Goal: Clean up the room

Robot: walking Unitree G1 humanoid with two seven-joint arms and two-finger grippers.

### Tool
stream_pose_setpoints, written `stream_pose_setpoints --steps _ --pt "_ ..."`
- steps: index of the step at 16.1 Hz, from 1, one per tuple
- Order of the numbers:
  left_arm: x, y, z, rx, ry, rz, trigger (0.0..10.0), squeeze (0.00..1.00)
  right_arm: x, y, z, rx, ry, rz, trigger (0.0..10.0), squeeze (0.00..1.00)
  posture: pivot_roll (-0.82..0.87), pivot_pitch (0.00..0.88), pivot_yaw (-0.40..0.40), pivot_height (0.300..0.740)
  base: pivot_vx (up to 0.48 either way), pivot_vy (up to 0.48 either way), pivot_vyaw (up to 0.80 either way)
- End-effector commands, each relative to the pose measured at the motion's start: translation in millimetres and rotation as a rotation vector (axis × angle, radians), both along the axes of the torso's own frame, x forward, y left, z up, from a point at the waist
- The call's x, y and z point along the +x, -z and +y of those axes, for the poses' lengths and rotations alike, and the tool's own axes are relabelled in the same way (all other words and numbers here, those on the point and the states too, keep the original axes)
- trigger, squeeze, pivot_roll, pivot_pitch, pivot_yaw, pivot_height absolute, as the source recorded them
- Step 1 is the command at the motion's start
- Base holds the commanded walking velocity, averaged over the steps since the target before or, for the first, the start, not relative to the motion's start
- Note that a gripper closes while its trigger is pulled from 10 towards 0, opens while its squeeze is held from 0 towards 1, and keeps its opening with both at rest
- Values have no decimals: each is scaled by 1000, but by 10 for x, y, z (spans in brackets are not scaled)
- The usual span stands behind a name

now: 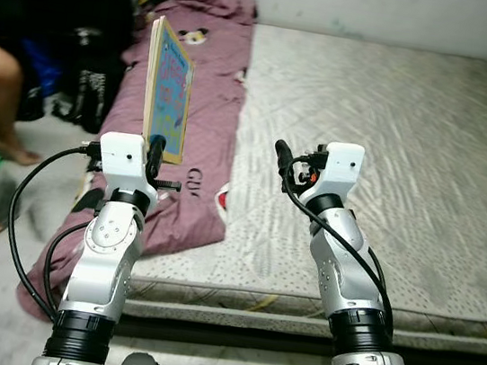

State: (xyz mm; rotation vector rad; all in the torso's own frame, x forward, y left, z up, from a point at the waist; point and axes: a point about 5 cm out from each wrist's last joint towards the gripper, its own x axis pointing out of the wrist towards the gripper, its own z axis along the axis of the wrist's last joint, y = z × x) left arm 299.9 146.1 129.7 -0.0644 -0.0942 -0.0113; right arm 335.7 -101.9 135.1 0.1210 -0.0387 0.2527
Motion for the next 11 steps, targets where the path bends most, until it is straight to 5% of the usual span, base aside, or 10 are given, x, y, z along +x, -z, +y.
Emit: stream_pose_setpoints --steps 1,11 --pt "7 -156 -24 -4 14 -70 10000 0 -1 -52 2 4 -4 -15 10000 0 -72 0 -13 740 0 0 0" --pt "16 -163 -31 4 25 -71 10000 0 -15 -44 31 -5 -20 -13 10000 0 -73 0 -16 740 0 0 388"
